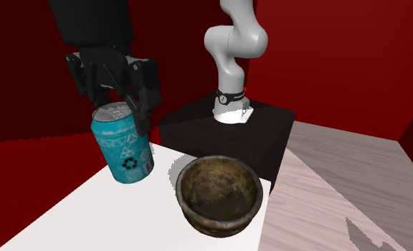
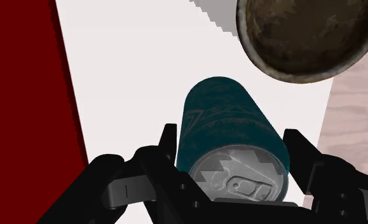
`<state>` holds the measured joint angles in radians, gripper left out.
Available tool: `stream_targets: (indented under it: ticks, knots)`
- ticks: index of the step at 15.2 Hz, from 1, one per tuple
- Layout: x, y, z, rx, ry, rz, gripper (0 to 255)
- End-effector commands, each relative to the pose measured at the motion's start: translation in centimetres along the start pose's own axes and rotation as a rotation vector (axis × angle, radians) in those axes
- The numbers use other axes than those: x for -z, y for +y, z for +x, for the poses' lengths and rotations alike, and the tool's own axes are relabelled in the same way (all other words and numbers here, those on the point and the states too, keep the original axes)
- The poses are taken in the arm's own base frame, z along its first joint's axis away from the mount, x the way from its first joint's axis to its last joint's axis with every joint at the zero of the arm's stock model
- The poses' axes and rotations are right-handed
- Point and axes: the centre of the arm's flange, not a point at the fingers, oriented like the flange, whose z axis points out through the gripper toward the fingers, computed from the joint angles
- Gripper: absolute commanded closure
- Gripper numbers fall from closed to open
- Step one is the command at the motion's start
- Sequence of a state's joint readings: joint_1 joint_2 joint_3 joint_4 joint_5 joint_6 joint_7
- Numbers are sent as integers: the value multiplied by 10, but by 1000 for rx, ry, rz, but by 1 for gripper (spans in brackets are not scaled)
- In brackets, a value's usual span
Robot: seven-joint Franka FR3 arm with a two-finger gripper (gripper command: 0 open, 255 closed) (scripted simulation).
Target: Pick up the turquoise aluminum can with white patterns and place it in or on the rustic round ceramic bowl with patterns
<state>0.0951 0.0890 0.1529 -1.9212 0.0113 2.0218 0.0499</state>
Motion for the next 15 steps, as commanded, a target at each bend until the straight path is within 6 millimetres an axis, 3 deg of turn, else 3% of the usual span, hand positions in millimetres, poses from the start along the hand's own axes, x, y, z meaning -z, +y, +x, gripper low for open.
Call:
stream_targets:
  ticks: [1, 11, 15]
  knots:
    - [4, -19, -19, -1, 1, 0, 255]
    - [22, -123, -107, -1, 1, 0, 255]
    - [1, -122, -107, -1, 1, 0, 255]
